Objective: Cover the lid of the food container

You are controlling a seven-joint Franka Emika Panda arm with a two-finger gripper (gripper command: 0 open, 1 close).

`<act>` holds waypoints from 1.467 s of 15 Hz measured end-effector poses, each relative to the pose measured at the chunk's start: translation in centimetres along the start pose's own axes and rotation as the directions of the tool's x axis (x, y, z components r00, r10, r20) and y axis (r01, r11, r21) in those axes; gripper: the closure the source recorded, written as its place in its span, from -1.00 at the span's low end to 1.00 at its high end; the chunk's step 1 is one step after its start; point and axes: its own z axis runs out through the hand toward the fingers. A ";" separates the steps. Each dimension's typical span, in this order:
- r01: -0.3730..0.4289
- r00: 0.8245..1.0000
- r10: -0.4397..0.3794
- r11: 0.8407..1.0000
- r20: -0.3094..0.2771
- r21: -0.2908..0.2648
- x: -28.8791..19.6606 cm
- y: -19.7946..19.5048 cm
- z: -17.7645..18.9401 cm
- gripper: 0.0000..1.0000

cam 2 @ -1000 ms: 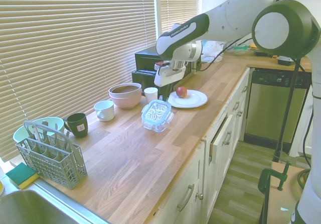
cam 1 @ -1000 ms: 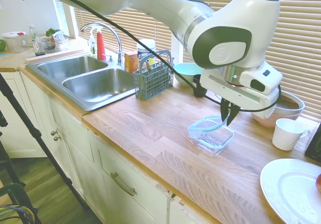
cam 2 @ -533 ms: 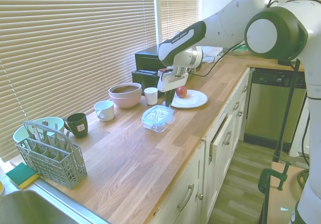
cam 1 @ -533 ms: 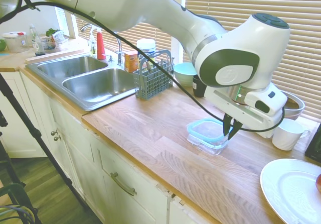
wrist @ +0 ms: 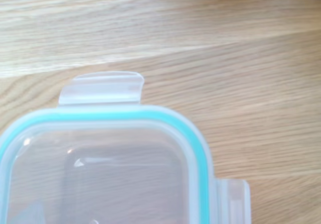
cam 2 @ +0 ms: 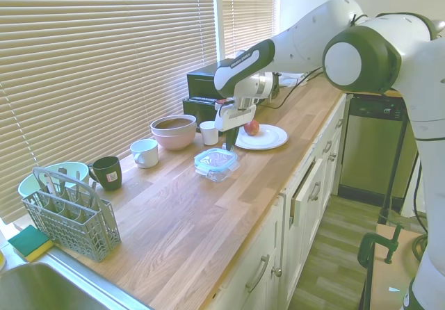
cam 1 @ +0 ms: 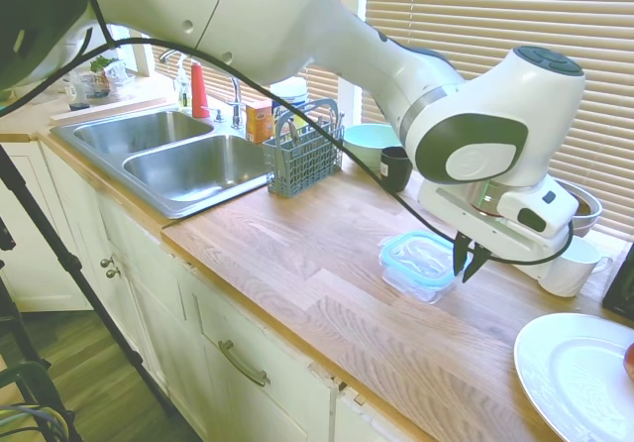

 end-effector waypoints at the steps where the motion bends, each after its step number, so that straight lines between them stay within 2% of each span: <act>1: 0.000 1.000 0.000 1.000 0.003 -0.001 0.1 0.0 0.0 -1.00; 13: 0.007 1.000 -0.007 1.000 -0.019 0.002 0.5 -0.8 -1.0 -1.00; 17: 0.019 0.997 -0.017 1.000 -0.081 0.017 0.1 -2.1 -4.7 -1.00; 20: 0.054 0.991 -0.052 0.998 -0.125 0.013 -3.2 -4.1 -8.1 -1.00; 22: 0.082 0.986 -0.083 0.997 -0.141 -0.013 -6.1 -6.1 -9.1 -1.00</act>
